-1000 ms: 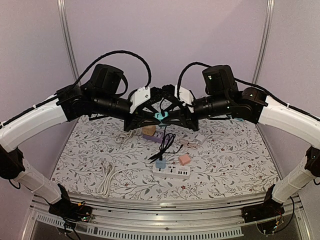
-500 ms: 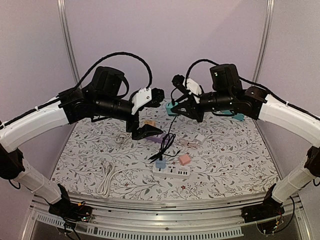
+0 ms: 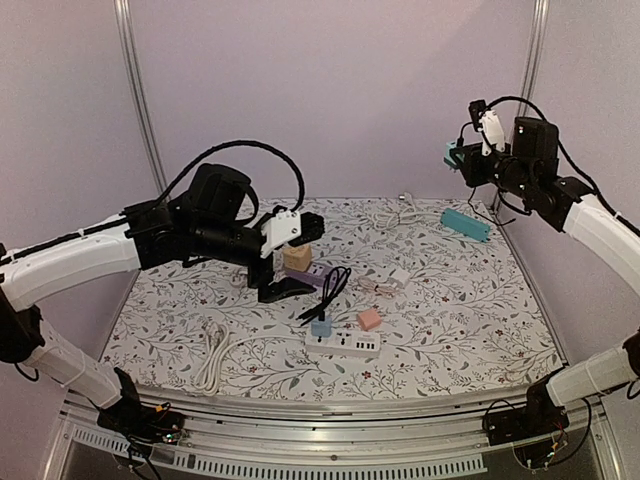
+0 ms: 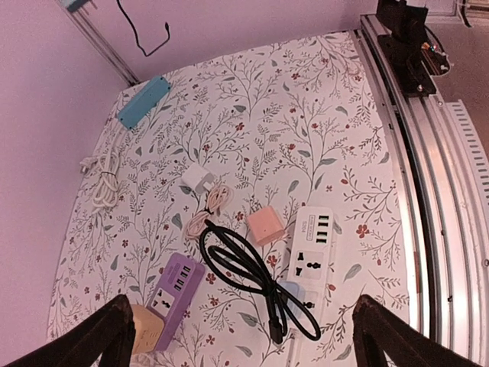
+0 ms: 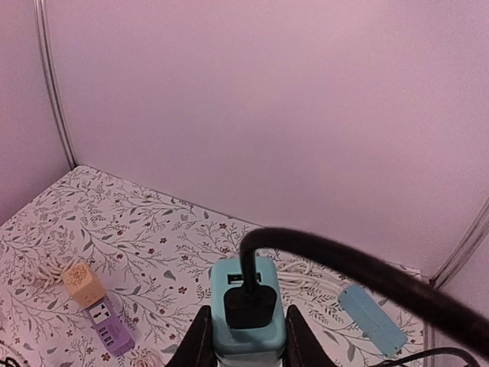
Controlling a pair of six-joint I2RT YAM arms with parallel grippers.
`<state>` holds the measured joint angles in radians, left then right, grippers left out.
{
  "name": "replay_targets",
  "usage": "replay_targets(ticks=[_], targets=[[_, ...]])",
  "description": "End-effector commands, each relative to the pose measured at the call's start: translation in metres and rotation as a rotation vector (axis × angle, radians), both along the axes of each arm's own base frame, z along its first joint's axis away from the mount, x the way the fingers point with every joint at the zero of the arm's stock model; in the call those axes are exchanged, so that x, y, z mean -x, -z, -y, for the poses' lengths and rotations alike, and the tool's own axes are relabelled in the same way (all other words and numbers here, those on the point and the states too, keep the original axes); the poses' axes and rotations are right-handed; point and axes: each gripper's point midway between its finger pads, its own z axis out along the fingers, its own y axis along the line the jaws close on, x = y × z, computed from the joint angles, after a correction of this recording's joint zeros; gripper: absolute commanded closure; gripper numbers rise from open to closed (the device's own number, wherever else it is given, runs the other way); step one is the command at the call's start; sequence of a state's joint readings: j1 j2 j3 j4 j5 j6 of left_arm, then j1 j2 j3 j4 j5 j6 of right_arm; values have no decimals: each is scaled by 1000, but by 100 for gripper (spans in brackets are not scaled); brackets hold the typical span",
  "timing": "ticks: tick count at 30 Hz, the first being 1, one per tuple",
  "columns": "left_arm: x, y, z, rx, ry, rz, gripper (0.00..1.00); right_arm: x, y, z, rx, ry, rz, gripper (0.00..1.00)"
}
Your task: Insert the plug
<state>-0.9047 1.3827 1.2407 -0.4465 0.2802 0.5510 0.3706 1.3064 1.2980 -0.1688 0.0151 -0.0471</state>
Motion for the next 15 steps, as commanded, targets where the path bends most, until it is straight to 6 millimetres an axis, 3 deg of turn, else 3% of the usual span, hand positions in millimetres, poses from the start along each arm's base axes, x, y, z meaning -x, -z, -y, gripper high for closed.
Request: replay_targets(ticks=[1, 6, 10, 12, 15], targets=[[0, 39, -12, -52, 8, -21, 1, 10, 68, -41, -181, -189, -121, 100], [5, 88, -27, -68, -41, -124, 0, 57, 154, -119, -244, -521, -234, 100], [-4, 115, -36, -43, -152, -223, 1, 92, 186, -155, -287, -708, -215, 100], [-15, 123, -37, -13, -209, -286, 1, 100, 206, -166, -282, -750, -235, 100], [-30, 124, -34, 48, -253, -330, 3, 107, 214, -178, -270, -815, -220, 100]])
